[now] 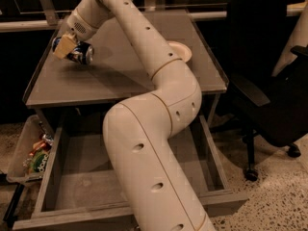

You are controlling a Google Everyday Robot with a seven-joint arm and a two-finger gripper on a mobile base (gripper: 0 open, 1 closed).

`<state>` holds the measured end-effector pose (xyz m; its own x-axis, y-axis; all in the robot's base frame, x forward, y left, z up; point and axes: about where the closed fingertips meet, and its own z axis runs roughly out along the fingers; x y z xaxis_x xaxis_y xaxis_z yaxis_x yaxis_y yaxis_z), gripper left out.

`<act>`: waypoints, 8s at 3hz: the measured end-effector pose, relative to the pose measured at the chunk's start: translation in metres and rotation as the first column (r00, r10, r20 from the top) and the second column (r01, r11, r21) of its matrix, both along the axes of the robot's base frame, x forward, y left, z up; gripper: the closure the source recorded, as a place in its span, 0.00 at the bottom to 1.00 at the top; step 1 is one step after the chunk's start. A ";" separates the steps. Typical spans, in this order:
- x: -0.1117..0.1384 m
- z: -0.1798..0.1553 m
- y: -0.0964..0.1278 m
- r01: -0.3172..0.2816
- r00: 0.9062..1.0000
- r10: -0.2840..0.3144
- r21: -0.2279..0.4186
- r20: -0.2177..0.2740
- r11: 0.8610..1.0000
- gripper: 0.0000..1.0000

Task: Place pepsi can into top drawer

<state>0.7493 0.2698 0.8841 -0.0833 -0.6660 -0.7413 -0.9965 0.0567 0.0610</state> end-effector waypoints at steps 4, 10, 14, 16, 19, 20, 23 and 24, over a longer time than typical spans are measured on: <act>-0.039 0.034 -0.053 -0.023 1.000 0.024 0.112 -0.008 0.993 1.00; -0.124 0.128 -0.101 0.244 0.968 -0.222 0.220 -0.120 0.944 1.00; -0.197 0.065 -0.102 0.366 0.911 -0.313 0.176 -0.270 0.914 1.00; -0.232 0.009 -0.092 0.466 0.849 -0.367 0.210 -0.380 0.860 1.00; -0.257 -0.060 -0.089 0.547 0.781 -0.413 0.192 -0.469 0.815 1.00; -0.268 -0.111 -0.092 0.608 0.711 -0.452 0.149 -0.539 0.780 1.00; -0.263 -0.250 -0.123 0.701 0.560 -0.571 -0.025 -0.600 0.713 1.00; -0.256 -0.265 -0.135 0.721 0.523 -0.599 -0.061 -0.607 0.691 1.00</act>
Offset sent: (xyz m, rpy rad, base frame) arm -0.1205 -0.0940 -0.0019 0.1612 0.0289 0.0065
